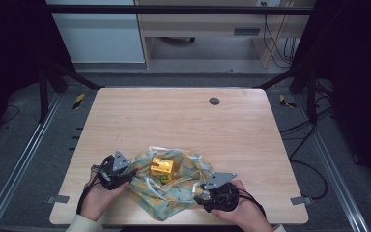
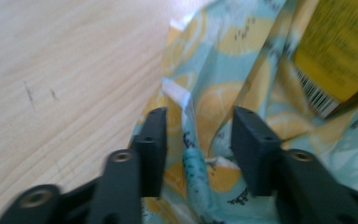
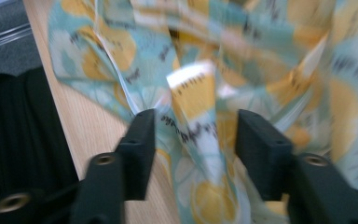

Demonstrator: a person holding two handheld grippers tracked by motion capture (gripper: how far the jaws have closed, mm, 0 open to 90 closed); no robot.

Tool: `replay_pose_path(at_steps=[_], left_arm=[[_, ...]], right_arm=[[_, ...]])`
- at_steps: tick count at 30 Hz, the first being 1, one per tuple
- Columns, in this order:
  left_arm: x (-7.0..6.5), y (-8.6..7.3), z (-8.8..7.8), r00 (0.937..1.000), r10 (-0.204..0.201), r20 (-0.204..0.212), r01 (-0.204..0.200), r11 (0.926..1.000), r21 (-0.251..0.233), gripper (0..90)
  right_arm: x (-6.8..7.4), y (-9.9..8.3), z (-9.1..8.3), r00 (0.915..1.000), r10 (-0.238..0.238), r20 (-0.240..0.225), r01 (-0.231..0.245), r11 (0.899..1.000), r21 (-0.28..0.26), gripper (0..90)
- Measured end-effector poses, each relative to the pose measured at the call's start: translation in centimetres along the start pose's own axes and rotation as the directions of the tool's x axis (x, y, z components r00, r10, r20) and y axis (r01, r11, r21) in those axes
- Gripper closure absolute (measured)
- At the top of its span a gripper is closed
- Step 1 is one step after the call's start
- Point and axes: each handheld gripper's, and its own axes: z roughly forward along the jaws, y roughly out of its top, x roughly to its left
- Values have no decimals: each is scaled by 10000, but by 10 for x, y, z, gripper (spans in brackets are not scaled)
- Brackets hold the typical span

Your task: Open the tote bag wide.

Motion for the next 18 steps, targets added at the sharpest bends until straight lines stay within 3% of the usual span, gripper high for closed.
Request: replay_pose_path(at_steps=[3, 6, 10, 14, 18], left_arm=[[-1, 3, -7, 9999, -110, -107, 105, 9990, -433, 474], [2, 7, -13, 9986, -460, -249, 428, 9923, -1159, 420], [9, 8, -20, 9946, -878, -558, 776, 9832, -1650, 313], [19, 5, -24, 9858, -1467, -813, 1294, 9736, -1880, 217], [32, 0, -27, 9759, -1977, -929, 1764, 9641, -1983, 173]], right_arm=[[4, 10, -13, 9994, -136, 309, 152, 9985, -517, 333], [5, 19, -27, 9978, -262, 603, 323, 9943, -1019, 256], [-8, 25, -42, 9917, 1, 1285, 187, 9892, -1453, 196], [-34, 23, -53, 9739, 903, 2081, -489, 9794, -1961, 163], [-60, 12, -64, 9431, 1840, 2770, -1179, 9639, -2388, 137]])
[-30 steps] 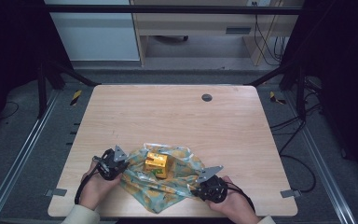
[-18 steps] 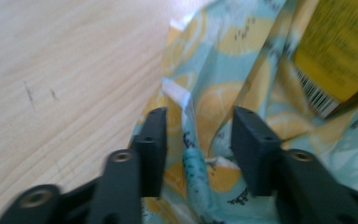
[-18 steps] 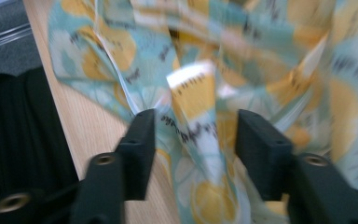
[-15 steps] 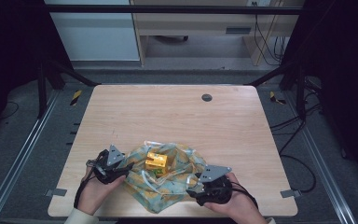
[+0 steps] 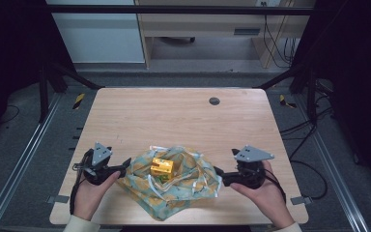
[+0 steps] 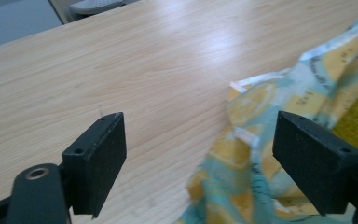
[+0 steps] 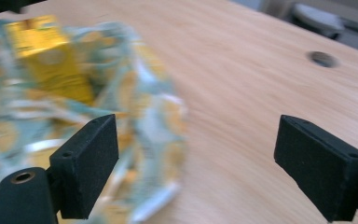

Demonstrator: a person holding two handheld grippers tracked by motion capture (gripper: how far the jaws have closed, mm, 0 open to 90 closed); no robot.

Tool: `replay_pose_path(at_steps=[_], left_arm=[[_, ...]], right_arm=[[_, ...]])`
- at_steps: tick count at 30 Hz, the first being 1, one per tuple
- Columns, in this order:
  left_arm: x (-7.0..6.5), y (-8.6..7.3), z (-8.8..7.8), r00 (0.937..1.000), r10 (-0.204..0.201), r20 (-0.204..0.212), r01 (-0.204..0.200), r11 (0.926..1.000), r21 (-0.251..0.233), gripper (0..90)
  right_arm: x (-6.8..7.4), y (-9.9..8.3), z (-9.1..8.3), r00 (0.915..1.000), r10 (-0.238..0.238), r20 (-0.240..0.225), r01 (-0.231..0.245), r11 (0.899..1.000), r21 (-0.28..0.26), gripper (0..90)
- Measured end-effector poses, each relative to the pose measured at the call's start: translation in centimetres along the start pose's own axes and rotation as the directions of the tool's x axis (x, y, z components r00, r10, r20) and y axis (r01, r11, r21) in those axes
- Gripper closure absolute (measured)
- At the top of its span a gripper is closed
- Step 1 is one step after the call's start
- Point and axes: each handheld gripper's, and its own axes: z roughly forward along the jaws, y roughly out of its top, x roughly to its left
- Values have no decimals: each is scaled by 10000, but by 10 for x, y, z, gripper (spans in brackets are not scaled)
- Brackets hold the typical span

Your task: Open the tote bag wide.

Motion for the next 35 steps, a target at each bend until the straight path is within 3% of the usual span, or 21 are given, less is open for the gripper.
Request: replay_pose_path(at_steps=[5, 13, 16, 23, 28, 32, 35], left_arm=[[18, -5, -1, 9979, -609, -240, 610, 9981, 38, 142], [38, -15, 4, 9942, -916, -560, 940, 9946, 429, 115], [45, -19, 8, 9932, -1057, -487, 1082, 9928, 505, 92], [49, -26, 17, 9918, -1128, -602, 1191, 9864, 1133, 78], [47, -27, 19, 9930, -965, -686, 1061, 9826, 1522, 75], [45, -31, 23, 9944, -762, -739, 900, 9741, 2072, 75], [45, -29, 21, 9937, -808, -783, 944, 9774, 1891, 77]], right_arm=[[-29, -13, -3, 9917, 1003, 809, -989, 9949, -205, 105], [-55, -29, -5, 9737, 1655, 1565, -1633, 9862, -269, 85], [-62, -37, -4, 9634, 1935, 1856, -1942, 9809, -146, 83], [-74, -51, 0, 9462, 2350, 2223, -2424, 9701, 65, 88], [-75, -66, 10, 9437, 2437, 2236, -2644, 9621, 673, 87], [-73, -72, 17, 9460, 2411, 2166, -2696, 9563, 1132, 79], [-71, -71, 18, 9487, 2411, 2046, -2675, 9569, 1127, 75]])
